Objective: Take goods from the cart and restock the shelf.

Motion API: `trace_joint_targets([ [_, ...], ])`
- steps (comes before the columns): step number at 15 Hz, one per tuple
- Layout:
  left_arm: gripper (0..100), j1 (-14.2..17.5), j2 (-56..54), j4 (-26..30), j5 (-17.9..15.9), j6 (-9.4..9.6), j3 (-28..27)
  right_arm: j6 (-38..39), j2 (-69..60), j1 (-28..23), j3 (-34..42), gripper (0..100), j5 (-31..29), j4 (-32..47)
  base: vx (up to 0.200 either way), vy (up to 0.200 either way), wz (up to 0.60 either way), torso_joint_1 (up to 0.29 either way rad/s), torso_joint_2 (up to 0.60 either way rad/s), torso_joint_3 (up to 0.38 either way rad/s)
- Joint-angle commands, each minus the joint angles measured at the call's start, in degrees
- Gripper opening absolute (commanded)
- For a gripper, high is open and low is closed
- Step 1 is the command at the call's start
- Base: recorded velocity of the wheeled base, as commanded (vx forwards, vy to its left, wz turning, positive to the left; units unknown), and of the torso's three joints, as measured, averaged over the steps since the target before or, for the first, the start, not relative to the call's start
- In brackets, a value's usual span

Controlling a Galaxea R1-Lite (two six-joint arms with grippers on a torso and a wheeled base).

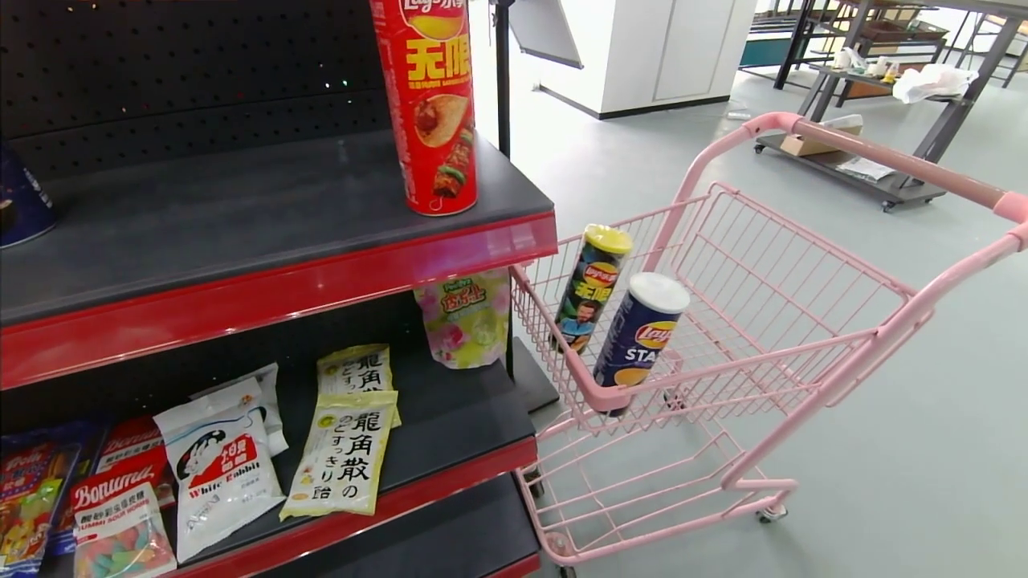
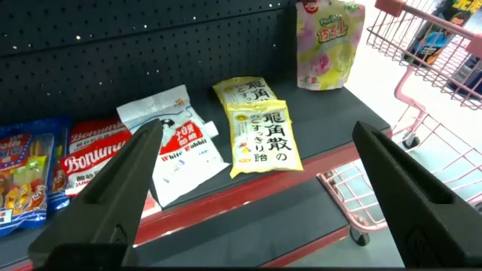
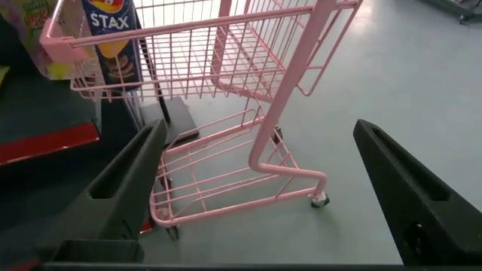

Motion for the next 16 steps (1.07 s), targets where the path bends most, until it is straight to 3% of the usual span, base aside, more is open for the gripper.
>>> trace_joint_targets([
  [1, 100, 0.01, 0.05, 0.08, 0.01, -0.02, 0.01, -0.55, -0.18, -0.06, -0.11, 100, -0.01, -0.05, 0.0, 0.0, 0.0, -0.022, 0.06, 0.046],
  [2, 100, 0.01, 0.05, 0.0, 0.01, 0.16, 0.01, -0.72, 4.3, 0.64, -8.28, 100, 2.36, 0.13, 0.0, 0.0, 0.0, 0.0, 0.0, 0.0],
  [3, 100, 0.01, 0.05, 0.0, -0.08, 0.07, 0.01, 2.79, 21.44, 1.26, -21.46, 100, 5.35, 0.39, 0.0, 0.0, 0.0, 0.0, 0.0, 0.0],
  [4, 100, 0.01, 0.05, 0.0, -0.17, 0.07, 0.01, 8.59, 30.93, 2.58, -29.28, 100, 7.63, -1.02, 0.0, 0.0, 0.0, 0.0, 0.0, 0.0],
  [5, 100, 0.01, 0.05, 0.0, -0.17, 0.07, -0.08, 8.86, 38.14, 5.21, -34.03, 100, 11.24, -2.6, 0.0, 0.0, 0.0, 0.0, 0.0, 0.0],
  [6, 100, 0.01, 0.05, 0.0, -0.17, 0.07, 0.01, 8.24, 43.41, 7.06, -35.0, 100, 12.91, -3.92, 0.0, 0.0, 0.0, 0.0, 0.0, 0.0],
  [9, 100, 0.01, 0.05, 0.0, -0.17, 0.07, 0.01, 10.0, 66.88, 7.68, -32.8, 100, 14.49, -22.2, 0.0, 0.0, 0.0, 0.0, 0.0, 0.0],
  [10, 100, 0.01, 0.05, 0.0, -0.17, 0.07, 0.01, 10.0, 73.29, 9.52, -31.75, 100, 19.41, -29.23, 0.0, 0.0, 0.0, 0.0, 0.0, 0.0],
  [12, 100, 0.01, 0.05, 0.0, -0.17, 0.07, 0.01, 9.47, 80.41, 10.49, -31.83, 100, 23.72, -32.66, 0.0, 0.0, 0.0, 0.0, 0.0, 0.0],
  [16, 100, 0.01, 0.05, 0.0, -0.17, 0.07, 0.01, 9.56, 88.85, 12.51, -33.06, 100, 23.89, -35.38, 0.0, 0.0, 0.0, 0.0, 0.0, 0.0],
])
